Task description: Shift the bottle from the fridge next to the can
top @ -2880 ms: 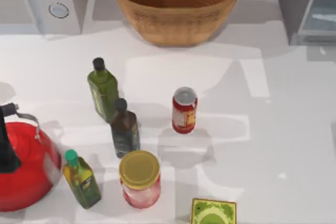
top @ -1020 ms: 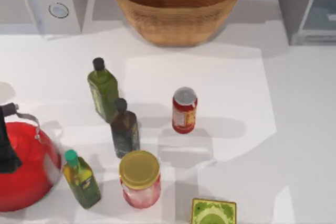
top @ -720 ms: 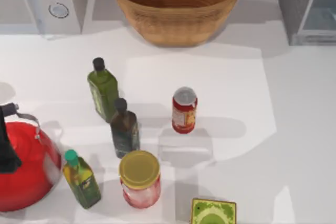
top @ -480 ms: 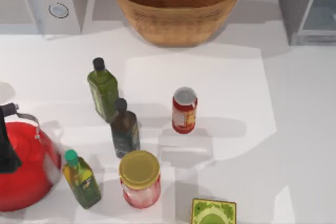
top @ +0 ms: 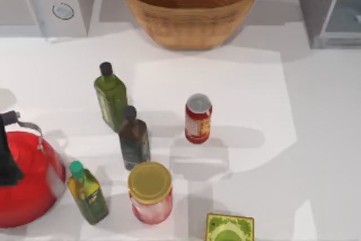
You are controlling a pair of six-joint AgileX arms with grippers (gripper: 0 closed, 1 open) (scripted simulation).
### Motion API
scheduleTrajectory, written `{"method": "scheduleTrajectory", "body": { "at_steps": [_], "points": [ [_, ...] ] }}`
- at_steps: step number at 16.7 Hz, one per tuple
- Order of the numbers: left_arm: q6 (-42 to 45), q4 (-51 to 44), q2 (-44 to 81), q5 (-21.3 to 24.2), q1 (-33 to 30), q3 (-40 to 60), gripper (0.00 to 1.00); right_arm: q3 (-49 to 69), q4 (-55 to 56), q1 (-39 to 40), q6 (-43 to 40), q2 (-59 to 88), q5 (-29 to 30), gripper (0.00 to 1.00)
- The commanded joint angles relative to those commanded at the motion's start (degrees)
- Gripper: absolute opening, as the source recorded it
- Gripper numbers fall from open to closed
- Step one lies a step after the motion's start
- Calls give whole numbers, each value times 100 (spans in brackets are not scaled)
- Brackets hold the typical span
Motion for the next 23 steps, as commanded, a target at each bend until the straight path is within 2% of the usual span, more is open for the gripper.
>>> {"method": "scheduleTrajectory", "body": {
  "at_steps": [5, 12, 17, 20, 23],
  "points": [
    [0, 0, 0, 0, 0, 0, 100, 1, -20, -20, 8, -30, 0, 0],
    [0, 0, 0, 0, 0, 0, 100, 120, -821, -19, 16, -705, -9, 0],
    [0, 0, 0, 0, 0, 0, 100, 90, -811, -22, 25, -705, -12, 0],
    [0, 0, 0, 0, 0, 0, 100, -299, -626, -79, 23, -986, -69, 0],
    [0, 0, 0, 0, 0, 0, 100, -1230, -270, -179, 26, -1503, -197, 0]
  ]
}}
